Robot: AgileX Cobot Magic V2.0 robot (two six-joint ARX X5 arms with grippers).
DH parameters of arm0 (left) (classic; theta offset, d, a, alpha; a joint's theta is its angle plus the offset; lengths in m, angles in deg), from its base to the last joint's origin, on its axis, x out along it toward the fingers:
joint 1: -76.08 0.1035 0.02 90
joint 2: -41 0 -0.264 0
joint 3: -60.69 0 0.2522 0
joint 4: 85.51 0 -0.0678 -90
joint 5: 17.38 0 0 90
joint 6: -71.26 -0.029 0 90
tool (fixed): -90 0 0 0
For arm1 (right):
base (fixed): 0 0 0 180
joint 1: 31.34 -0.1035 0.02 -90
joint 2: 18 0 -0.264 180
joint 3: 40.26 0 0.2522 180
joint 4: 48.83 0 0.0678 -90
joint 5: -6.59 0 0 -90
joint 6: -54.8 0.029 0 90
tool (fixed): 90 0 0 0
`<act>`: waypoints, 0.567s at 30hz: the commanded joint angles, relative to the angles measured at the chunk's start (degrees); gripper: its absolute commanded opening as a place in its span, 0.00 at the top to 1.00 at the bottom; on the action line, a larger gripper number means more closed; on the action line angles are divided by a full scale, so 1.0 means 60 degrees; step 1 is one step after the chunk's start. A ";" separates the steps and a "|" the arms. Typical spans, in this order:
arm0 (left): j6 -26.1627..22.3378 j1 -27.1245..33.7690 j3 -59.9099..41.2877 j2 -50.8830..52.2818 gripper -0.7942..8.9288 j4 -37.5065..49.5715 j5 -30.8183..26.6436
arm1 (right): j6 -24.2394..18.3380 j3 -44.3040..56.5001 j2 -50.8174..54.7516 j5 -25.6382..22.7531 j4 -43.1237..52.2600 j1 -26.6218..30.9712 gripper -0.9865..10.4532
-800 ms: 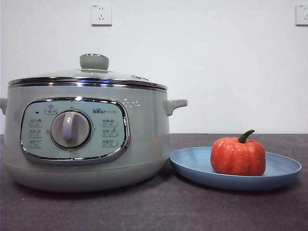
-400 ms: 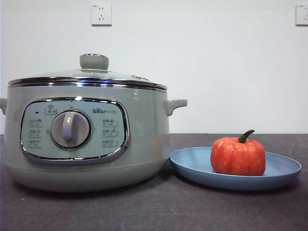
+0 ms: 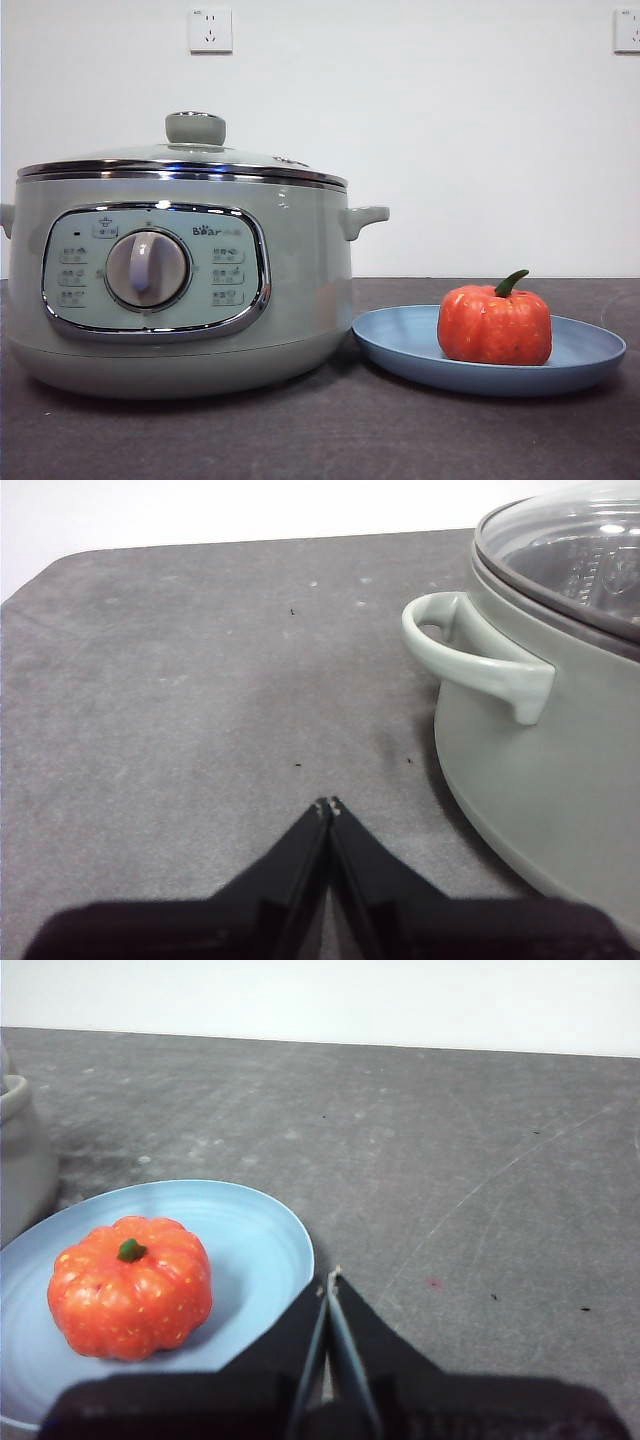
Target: Take the pumpkin out from the steamer,put the pumpkin in the blue plate,close the lid
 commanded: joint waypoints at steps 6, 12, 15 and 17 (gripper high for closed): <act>0.0058 0.0033 -0.0142 0.0029 0.92 0.0036 -0.0004 | -0.0033 0.0146 -0.0004 -0.0022 0.0051 -0.0007 0.93; 0.0058 0.0033 -0.0142 0.0029 0.92 0.0036 -0.0004 | -0.0033 0.0146 -0.0004 -0.0022 0.0051 -0.0007 0.93; 0.0058 0.0033 -0.0142 0.0029 0.92 0.0036 -0.0004 | -0.0033 0.0146 -0.0004 -0.0022 0.0051 -0.0007 0.93; 0.0058 0.0033 -0.0142 0.0029 0.92 0.0036 -0.0004 | -0.0033 0.0146 -0.0004 -0.0022 0.0051 -0.0007 0.93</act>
